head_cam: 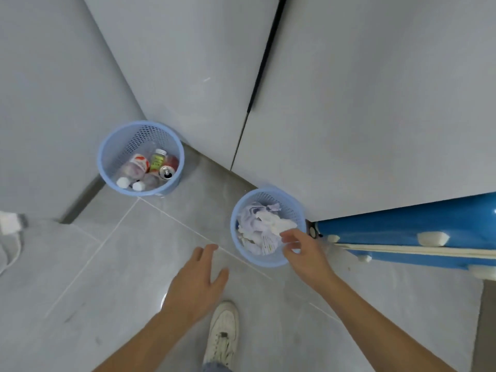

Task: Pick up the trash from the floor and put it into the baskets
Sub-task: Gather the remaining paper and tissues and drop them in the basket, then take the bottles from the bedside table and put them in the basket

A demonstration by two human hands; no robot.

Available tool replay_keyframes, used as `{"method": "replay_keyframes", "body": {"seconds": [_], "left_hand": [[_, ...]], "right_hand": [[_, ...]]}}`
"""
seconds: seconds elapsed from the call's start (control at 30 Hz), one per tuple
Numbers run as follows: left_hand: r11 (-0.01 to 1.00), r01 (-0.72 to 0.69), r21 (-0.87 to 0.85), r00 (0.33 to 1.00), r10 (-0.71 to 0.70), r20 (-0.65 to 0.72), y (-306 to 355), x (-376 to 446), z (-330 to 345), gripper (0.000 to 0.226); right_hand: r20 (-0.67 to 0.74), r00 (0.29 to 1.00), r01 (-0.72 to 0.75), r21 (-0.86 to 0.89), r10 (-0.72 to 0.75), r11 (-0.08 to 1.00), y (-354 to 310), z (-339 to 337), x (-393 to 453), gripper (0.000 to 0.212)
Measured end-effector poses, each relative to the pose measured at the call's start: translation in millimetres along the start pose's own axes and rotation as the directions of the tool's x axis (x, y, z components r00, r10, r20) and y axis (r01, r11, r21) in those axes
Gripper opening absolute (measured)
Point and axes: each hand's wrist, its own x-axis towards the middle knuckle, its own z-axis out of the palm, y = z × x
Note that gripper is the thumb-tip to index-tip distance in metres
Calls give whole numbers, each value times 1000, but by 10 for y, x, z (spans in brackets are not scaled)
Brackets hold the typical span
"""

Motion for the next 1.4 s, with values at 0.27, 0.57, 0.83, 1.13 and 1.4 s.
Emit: {"method": "replay_keyframes", "body": {"seconds": [0.27,0.57,0.83,1.13,1.4], "left_hand": [[992,113,50,946,-92,-312,-233,-1473,-2128,37],[985,132,-113,785,-174,-594,-482,-4300,-4752,24],[970,72,-231,521,-234,-821,-1122,-6499,-5698,21],[916,245,-318,542,-402,-738,-2349,-5628,-6493,19],[840,422,-341,602,-540,-587,-3518,-3921,-7225,53]], "right_hand": [[243,919,352,-150,-311,924,-2137,635,-1328,23],[459,678,677,-86,-574,731,-5079,1389,-3862,34],[577,511,775,12,-638,632,-6306,2196,-5525,21],[654,449,863,-140,-609,486,-7404,3609,-4537,20],[444,574,818,-346,-688,459,-8630,5148,-2868,50]]}}
